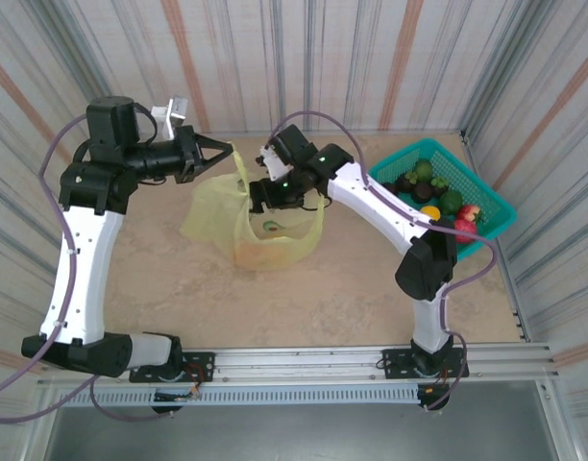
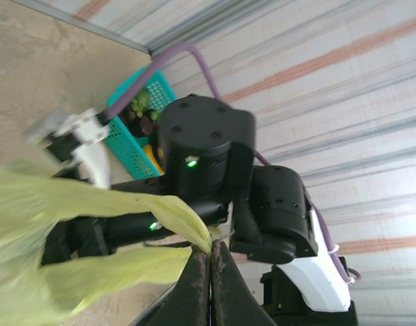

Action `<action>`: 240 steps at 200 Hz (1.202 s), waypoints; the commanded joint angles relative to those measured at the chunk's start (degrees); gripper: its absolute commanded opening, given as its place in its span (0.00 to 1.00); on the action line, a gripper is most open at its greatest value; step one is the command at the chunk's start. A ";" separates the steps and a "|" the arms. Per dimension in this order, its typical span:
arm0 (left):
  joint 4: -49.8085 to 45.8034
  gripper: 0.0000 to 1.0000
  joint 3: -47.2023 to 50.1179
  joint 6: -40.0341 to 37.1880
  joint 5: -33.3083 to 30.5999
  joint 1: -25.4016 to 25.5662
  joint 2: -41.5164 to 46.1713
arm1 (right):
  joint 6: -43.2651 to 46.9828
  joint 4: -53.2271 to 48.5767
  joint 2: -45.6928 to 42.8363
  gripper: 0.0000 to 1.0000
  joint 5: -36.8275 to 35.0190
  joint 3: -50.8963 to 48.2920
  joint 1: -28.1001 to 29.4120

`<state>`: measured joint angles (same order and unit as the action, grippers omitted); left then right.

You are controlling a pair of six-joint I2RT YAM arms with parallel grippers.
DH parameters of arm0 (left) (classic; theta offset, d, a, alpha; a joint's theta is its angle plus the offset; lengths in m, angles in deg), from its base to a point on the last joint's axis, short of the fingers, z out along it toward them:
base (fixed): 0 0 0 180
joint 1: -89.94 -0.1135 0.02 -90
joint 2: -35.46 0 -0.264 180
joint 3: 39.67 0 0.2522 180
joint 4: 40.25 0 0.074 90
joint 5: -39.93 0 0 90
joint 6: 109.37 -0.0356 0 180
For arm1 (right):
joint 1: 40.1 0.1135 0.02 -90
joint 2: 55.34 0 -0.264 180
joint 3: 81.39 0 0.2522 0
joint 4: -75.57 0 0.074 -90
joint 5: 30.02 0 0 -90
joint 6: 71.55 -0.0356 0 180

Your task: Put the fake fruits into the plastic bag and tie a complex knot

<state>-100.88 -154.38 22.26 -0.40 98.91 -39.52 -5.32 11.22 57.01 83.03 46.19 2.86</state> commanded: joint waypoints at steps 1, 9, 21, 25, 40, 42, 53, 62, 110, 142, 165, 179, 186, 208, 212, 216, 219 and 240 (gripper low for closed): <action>-1.41 0.00 1.39 -0.33 -1.28 -0.62 2.04 | 0.06 -1.66 -3.53 0.90 1.87 1.86 -2.47; -1.26 0.00 1.73 -0.11 -1.19 -0.62 2.20 | 0.49 -1.92 -4.20 0.89 2.42 1.76 -3.06; -0.53 0.00 2.22 0.38 -0.75 -0.62 2.29 | 1.42 -2.46 -5.19 0.87 4.09 1.67 -3.77; -0.12 0.00 2.32 0.54 -0.44 -0.62 2.27 | 1.86 -2.49 -5.54 0.86 4.94 1.67 -3.94; 1.44 0.00 2.45 1.14 0.54 -0.62 2.18 | 3.01 -3.12 -6.84 0.82 6.44 1.58 -4.38; 1.68 0.00 2.43 1.17 0.65 -0.62 2.16 | 3.09 -3.07 -7.14 0.82 6.54 1.52 -4.42; 2.18 0.00 2.23 1.40 1.04 -0.62 1.93 | 2.92 -2.41 -8.58 0.78 8.12 1.15 -5.14; 2.14 0.00 1.99 1.43 0.96 -0.62 1.85 | 2.16 -1.40 -9.85 0.76 9.83 1.14 -5.83; 1.17 0.00 1.47 2.16 -0.16 -0.63 1.13 | -8.71 13.25 -17.42 0.74 19.18 -4.24 -12.44; 3.96 0.00 2.33 4.93 0.95 -0.54 0.52 | -10.64 13.42 -16.03 0.70 19.57 -8.15 -13.41; 5.03 0.00 2.33 5.26 1.17 -0.24 -0.07 | -11.39 14.96 -15.77 0.70 19.29 -11.14 -13.34; 5.17 0.00 2.50 5.28 1.14 0.03 -0.35 | -13.15 18.20 -16.21 0.70 19.48 -13.04 -13.41; 5.42 0.00 2.75 5.26 1.13 0.28 -0.45 | -14.46 20.06 -16.22 0.69 19.57 -13.70 -13.42; 5.95 0.00 2.92 5.27 1.04 1.19 -0.64 | -22.76 29.73 -15.97 0.69 20.24 -16.39 -13.28; 6.15 0.00 2.95 5.22 1.04 1.36 -0.66 | -24.76 32.32 -15.86 0.69 20.13 -17.11 -13.06; 6.30 0.00 2.84 5.18 1.04 1.50 -0.70 | -26.46 34.63 -15.70 0.69 19.87 -17.62 -12.80; 6.39 0.00 2.79 5.12 1.00 1.56 -0.69 | -27.37 35.99 -15.58 0.69 19.38 -17.82 -12.58; 6.88 0.00 2.42 5.31 0.96 1.75 -1.01 | -32.61 42.50 -13.80 0.70 16.54 -16.91 -10.33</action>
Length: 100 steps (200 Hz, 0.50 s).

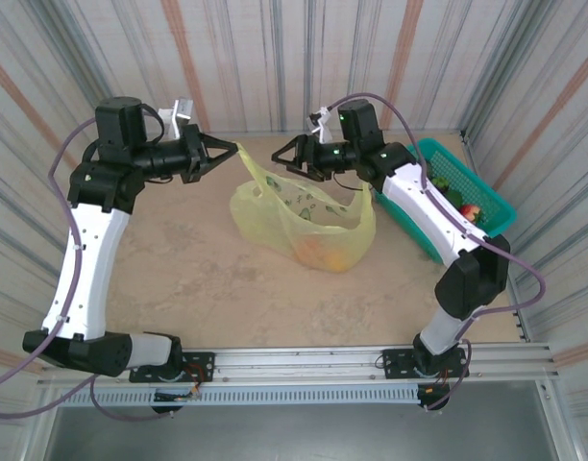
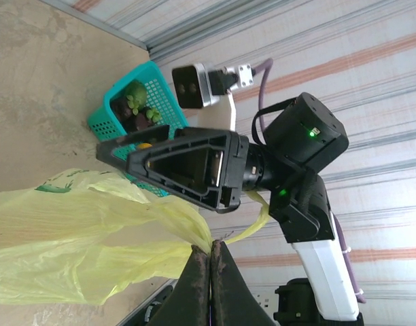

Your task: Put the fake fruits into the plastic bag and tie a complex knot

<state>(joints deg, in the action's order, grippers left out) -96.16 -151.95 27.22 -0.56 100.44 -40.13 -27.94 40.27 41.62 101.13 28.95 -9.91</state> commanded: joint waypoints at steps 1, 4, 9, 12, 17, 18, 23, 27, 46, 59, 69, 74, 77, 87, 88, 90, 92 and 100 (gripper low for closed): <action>2.16 0.00 -0.05 0.35 1.11 0.22 -0.41 | -10.32 13.89 1.71 0.70 -1.58 0.44 2.47; 2.16 0.00 -0.15 0.35 1.06 0.22 -0.47 | -11.30 14.92 2.07 0.70 -1.79 0.61 2.76; 2.16 0.00 -0.31 0.30 1.00 0.22 -0.56 | -13.02 16.72 2.56 0.70 -2.08 1.17 3.13; 2.16 0.00 -0.40 0.27 0.96 0.22 -0.59 | -14.02 17.70 2.89 0.70 -2.30 1.49 3.28; 2.18 0.00 -0.44 0.32 0.88 0.22 -0.64 | -16.02 19.65 3.30 0.70 -2.58 1.99 3.48; 2.17 0.00 -0.49 0.33 0.91 0.22 -0.63 | -16.41 20.07 3.35 0.70 -2.62 2.06 3.52; 2.16 0.00 -0.58 0.34 0.80 0.22 -0.73 | -18.81 22.35 3.74 0.70 -2.65 2.34 3.66; 2.16 0.00 -0.67 0.31 0.72 0.22 -0.74 | -21.15 24.70 4.13 0.70 -2.54 2.51 3.73; 1.95 0.00 -0.71 0.09 0.25 0.22 -0.84 | -27.93 30.12 5.54 0.71 -1.67 5.56 3.82; 0.92 0.00 -0.77 -0.46 -0.75 0.07 -0.67 | -29.61 30.74 6.09 0.71 -1.35 7.35 3.45; -0.10 0.00 -0.71 -0.95 -1.61 -0.20 -0.30 | -31.63 32.40 6.16 0.71 -1.09 7.31 2.67; -0.59 0.00 -0.70 -1.19 -2.18 -0.33 -0.12 | -32.77 33.49 6.19 0.72 -0.87 7.05 2.24; -0.93 0.00 -0.71 -1.29 -2.57 -0.45 -0.02 | -33.67 34.20 6.22 0.72 -0.68 6.80 1.91; -1.98 0.00 -0.79 -1.51 -3.47 -0.89 0.21 | -36.79 37.32 6.25 0.72 -0.29 5.63 0.85; -2.06 0.00 -0.80 -1.55 -3.55 -0.95 0.24 | -37.08 37.56 6.28 0.72 -0.24 5.55 0.75; -2.30 0.00 -0.86 -1.53 -3.68 -1.00 0.33 | -37.60 38.44 6.38 0.72 -0.09 5.33 0.59; -2.47 0.00 -0.86 -1.66 -3.85 -1.07 0.33 | -38.11 39.15 6.41 0.72 0.21 5.28 0.48; -3.50 0.00 -1.05 -1.76 -4.60 -1.35 0.35 | -39.80 42.58 6.84 0.73 1.66 5.33 0.07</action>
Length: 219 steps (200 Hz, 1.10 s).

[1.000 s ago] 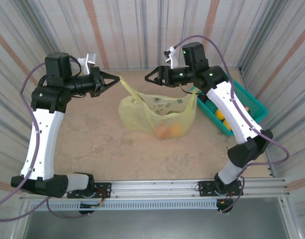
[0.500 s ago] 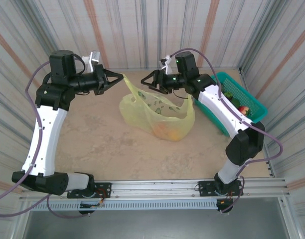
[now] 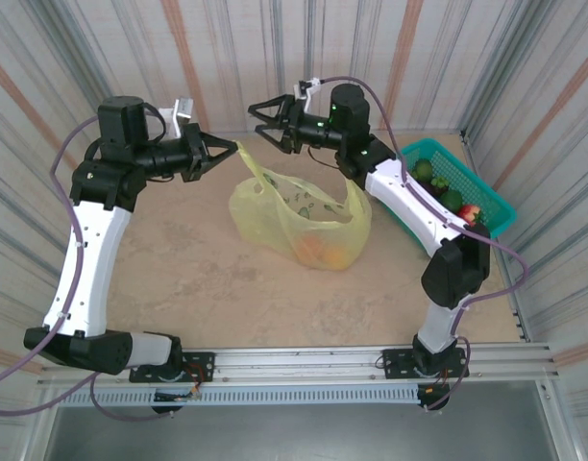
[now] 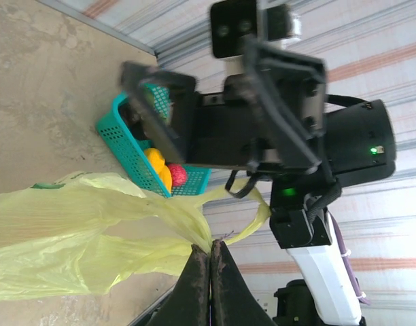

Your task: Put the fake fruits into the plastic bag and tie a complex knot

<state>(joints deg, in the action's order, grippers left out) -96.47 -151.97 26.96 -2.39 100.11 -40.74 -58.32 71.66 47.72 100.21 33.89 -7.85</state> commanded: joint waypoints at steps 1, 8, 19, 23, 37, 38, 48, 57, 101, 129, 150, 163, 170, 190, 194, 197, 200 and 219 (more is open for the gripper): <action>-3.35 0.00 -1.03 -1.59 -2.86 -1.07 0.97 | -9.61 11.61 0.83 0.73 2.75 0.46 -2.00; -4.18 0.00 -1.04 -2.01 -3.36 -1.12 0.93 | -11.40 13.47 1.39 0.74 4.05 1.09 -2.12; -4.90 0.00 -0.56 -2.38 -3.73 -1.19 1.17 | -13.23 14.46 2.49 0.74 5.98 3.08 -2.13; -4.91 0.00 -0.27 -2.24 -3.82 -1.20 1.23 | -13.48 14.27 2.79 0.73 6.44 3.74 -2.09; -4.63 0.00 0.52 -1.69 -3.64 -1.18 1.41 | -13.90 13.02 2.74 0.73 6.03 4.46 -2.32; -4.64 0.00 0.58 -1.68 -3.64 -1.15 1.41 | -13.96 13.01 2.66 0.73 5.88 4.38 -2.34; -4.46 0.00 0.65 -1.50 -3.65 -1.14 1.33 | -14.11 13.09 2.53 0.73 5.13 4.22 -2.58; -4.48 0.00 0.55 -1.49 -3.73 -1.14 1.24 | -14.40 13.40 2.66 0.74 5.04 4.30 -2.76; -4.60 0.00 0.30 -1.50 -3.96 -1.13 1.26 | -16.20 12.79 5.69 0.75 5.39 11.05 -3.73; -4.92 0.00 -0.83 -1.09 -4.32 -1.12 0.79 | -16.90 11.29 7.92 0.74 6.17 16.74 -5.27; -4.75 0.00 -1.73 0.69 -4.32 -1.11 0.28 | -9.87 0.63 7.08 0.72 5.33 19.26 -7.59; -3.69 0.00 -1.94 2.17 -5.15 -1.13 0.50 | -0.60 -12.56 5.25 0.70 2.10 20.15 -9.92; -2.89 0.00 -2.02 3.01 -5.71 -1.12 0.69 | 4.58 -19.65 4.11 0.69 -0.23 20.30 -11.41; -1.58 0.00 -2.74 5.19 -6.28 -1.12 0.62 | 19.32 -39.11 1.58 0.68 -8.39 20.26 -15.85; -1.58 0.00 -2.98 5.50 -6.16 -1.13 0.50 | 21.52 -42.56 1.34 0.68 -9.92 20.46 -16.78; -1.53 0.00 -3.14 5.71 -6.00 -1.12 0.33 | 23.20 -45.39 1.16 0.68 -11.18 20.50 -17.52; -1.49 0.00 -3.40 5.93 -5.83 -1.12 0.21 | 24.83 -47.73 0.98 0.68 -12.50 20.48 -18.25; -1.31 0.00 -4.80 6.82 -4.93 -0.77 -1.08 | 33.86 -61.88 -0.57 0.68 -24.04 19.30 -21.96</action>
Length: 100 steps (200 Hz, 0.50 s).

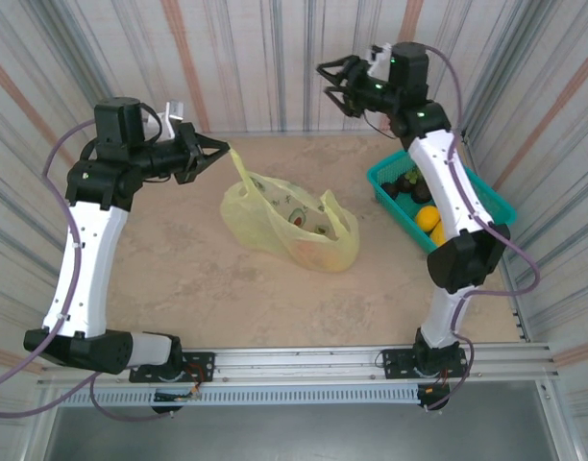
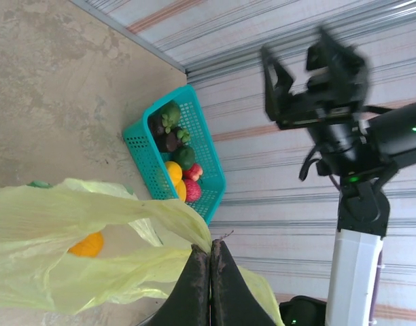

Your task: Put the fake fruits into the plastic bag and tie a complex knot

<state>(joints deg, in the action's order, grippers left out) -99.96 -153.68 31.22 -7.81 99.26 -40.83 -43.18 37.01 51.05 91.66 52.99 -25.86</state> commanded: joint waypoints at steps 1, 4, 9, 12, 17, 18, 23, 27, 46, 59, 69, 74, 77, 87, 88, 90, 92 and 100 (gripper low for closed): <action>2.18 0.00 -3.19 2.57 0.56 0.08 -1.07 | 19.12 -27.67 -3.95 0.68 -16.03 -0.01 -4.09; 2.25 0.00 -3.44 2.65 0.75 0.15 -1.34 | 20.23 -29.21 -4.39 0.68 -18.01 -0.63 -4.53; 2.48 0.00 -3.95 2.73 1.15 0.24 -1.71 | 21.87 -31.00 -5.16 0.69 -20.96 -2.01 -5.30; 2.79 0.00 -4.11 2.69 1.44 0.42 -1.97 | 22.66 -31.89 -5.69 0.70 -22.74 -2.92 -5.84; 3.39 0.00 -4.66 2.52 1.91 0.64 -2.35 | 23.79 -32.67 -6.65 0.71 -24.83 -4.95 -6.63; 3.45 0.00 -4.81 2.47 1.97 0.67 -2.41 | 23.98 -32.76 -6.95 0.71 -25.22 -5.39 -6.79; 3.55 0.00 -5.38 2.06 2.24 0.84 -2.85 | 25.05 -32.76 -8.08 0.71 -26.37 -7.77 -7.61; 3.32 0.00 -5.95 1.78 2.37 1.00 -3.16 | 25.78 -32.61 -8.96 0.72 -27.20 -9.79 -8.28; 3.23 0.00 -6.45 1.90 2.34 1.42 -3.59 | 28.17 -33.05 -12.31 0.72 -30.03 -19.14 -11.01; 3.04 0.00 -6.71 1.62 2.05 2.14 -3.84 | 29.58 -33.91 -13.65 0.72 -31.92 -23.84 -12.30; 2.74 0.00 -6.72 1.47 1.75 2.88 -4.08 | 31.13 -33.74 -14.41 0.72 -32.04 -27.29 -13.33; 2.44 0.00 -6.61 1.44 1.48 3.34 -4.17 | 31.92 -33.79 -14.56 0.72 -32.60 -28.80 -13.74; 2.23 0.00 -6.50 1.37 1.31 3.59 -4.21 | 32.55 -33.74 -14.57 0.72 -33.02 -29.61 -14.06; 1.46 0.00 -6.07 1.19 0.99 3.88 -4.39 | 34.39 -33.81 -14.16 0.72 -34.51 -31.99 -14.74; 1.38 0.00 -6.04 1.19 0.99 3.87 -4.39 | 34.52 -33.86 -14.13 0.72 -34.50 -32.23 -14.89; 1.28 0.00 -5.89 1.14 0.92 3.86 -4.41 | 34.83 -33.90 -13.98 0.72 -34.52 -32.51 -15.15; 1.19 0.00 -5.81 1.10 0.90 3.86 -4.35 | 35.00 -33.91 -13.81 0.73 -34.41 -32.78 -15.41; 0.50 0.00 -5.67 0.72 0.43 3.82 -4.30 | 35.97 -33.91 -13.01 0.73 -34.03 -33.52 -16.38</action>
<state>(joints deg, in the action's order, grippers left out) -97.78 -158.68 32.60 -7.11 102.69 -45.12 -13.89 5.82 37.71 61.37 22.50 -40.14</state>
